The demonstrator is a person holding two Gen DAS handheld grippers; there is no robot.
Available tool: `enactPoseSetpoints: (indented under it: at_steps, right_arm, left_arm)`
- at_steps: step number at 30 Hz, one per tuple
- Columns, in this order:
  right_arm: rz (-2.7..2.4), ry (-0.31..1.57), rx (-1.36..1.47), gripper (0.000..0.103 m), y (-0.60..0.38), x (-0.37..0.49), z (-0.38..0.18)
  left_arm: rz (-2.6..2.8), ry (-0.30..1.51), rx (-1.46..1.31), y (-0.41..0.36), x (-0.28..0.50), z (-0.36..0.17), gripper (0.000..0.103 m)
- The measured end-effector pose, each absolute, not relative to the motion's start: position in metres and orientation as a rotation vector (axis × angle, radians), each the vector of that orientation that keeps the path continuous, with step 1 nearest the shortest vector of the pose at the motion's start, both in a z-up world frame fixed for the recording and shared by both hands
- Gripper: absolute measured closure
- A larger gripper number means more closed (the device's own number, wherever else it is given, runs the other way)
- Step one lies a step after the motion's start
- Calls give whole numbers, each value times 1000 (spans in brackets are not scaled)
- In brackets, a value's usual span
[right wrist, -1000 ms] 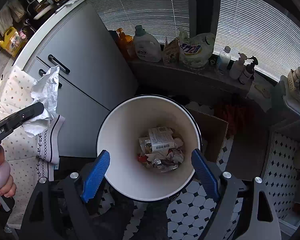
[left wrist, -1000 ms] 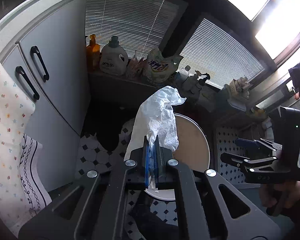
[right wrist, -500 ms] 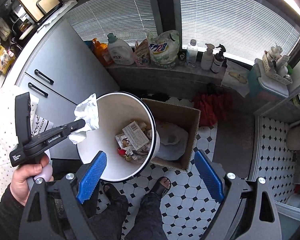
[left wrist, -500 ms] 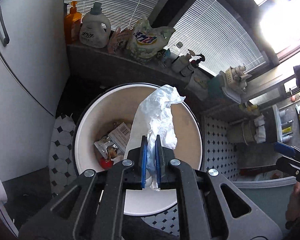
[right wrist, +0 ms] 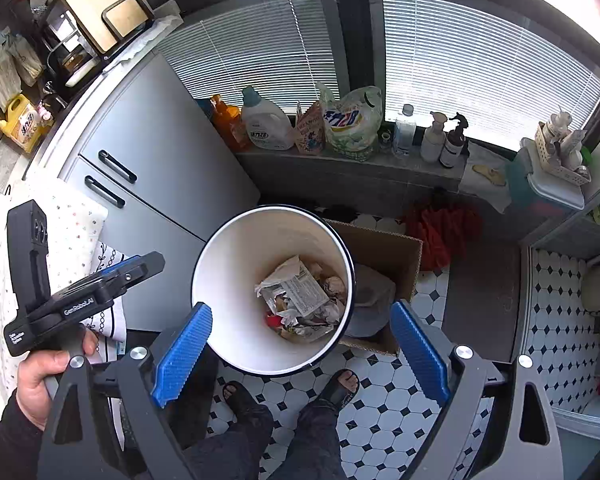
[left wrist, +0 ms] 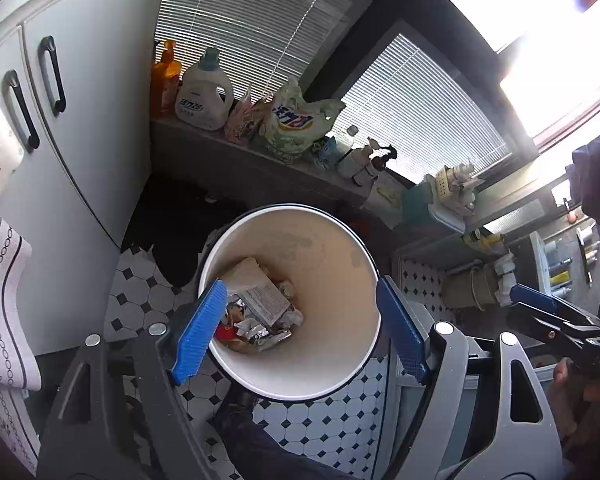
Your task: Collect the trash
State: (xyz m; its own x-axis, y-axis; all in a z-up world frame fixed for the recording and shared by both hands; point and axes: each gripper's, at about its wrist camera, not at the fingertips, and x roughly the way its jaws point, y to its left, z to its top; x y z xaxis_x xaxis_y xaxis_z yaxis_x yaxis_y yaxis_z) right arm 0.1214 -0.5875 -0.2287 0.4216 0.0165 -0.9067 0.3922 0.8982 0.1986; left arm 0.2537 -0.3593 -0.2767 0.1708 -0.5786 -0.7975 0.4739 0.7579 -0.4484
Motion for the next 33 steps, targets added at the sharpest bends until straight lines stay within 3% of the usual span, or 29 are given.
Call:
enactPoseSetpoints:
  at_steps: [11, 15, 33]
  right_arm:
    - [-233, 998, 459, 10, -519, 126, -187]
    - [-233, 960, 466, 8, -490, 126, -171]
    - [-197, 855, 346, 8, -403, 102, -70]
  left_arm:
    - [-737, 1053, -89, -259, 256, -186, 16]
    - [-720, 1009, -79, -220, 251, -156, 6]
    - [-473, 811, -48, -74, 205, -52, 6]
